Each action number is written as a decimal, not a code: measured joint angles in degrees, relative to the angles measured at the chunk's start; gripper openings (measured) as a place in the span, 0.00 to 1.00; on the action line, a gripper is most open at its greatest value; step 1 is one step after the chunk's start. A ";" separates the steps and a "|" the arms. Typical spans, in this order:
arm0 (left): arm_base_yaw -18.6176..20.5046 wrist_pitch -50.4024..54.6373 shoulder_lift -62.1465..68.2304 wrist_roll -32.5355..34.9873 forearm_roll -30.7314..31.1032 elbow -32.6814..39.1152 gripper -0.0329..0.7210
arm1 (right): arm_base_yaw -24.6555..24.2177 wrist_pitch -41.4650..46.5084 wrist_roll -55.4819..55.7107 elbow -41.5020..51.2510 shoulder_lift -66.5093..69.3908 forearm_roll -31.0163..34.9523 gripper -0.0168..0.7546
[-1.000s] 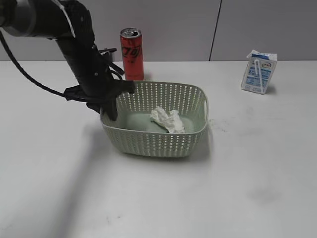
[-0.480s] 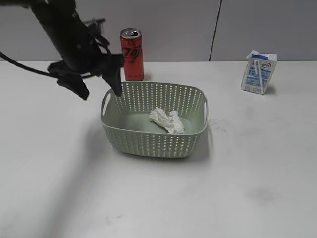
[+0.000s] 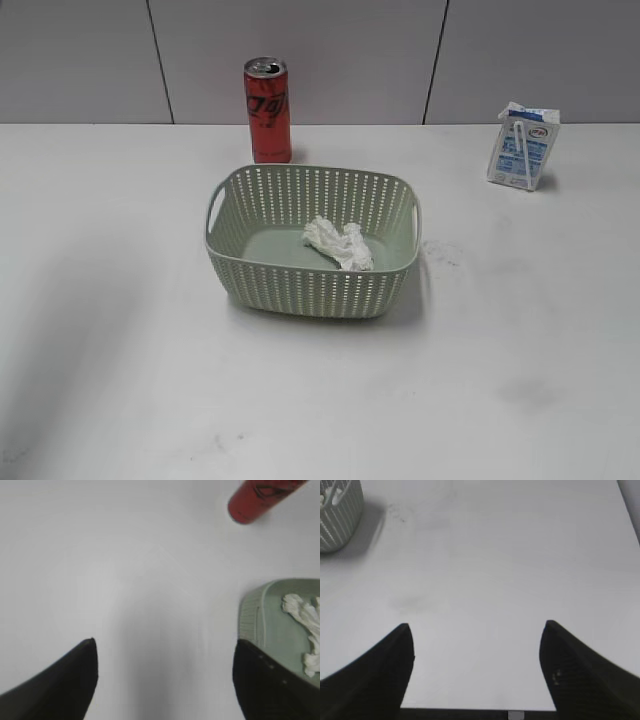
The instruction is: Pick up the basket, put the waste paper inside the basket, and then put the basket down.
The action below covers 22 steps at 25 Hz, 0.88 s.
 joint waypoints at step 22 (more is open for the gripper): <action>1.15 -11.00 -78.02 0.41 2.63 57.63 0.81 | 0.00 -0.10 2.82 0.11 -5.73 -4.33 0.79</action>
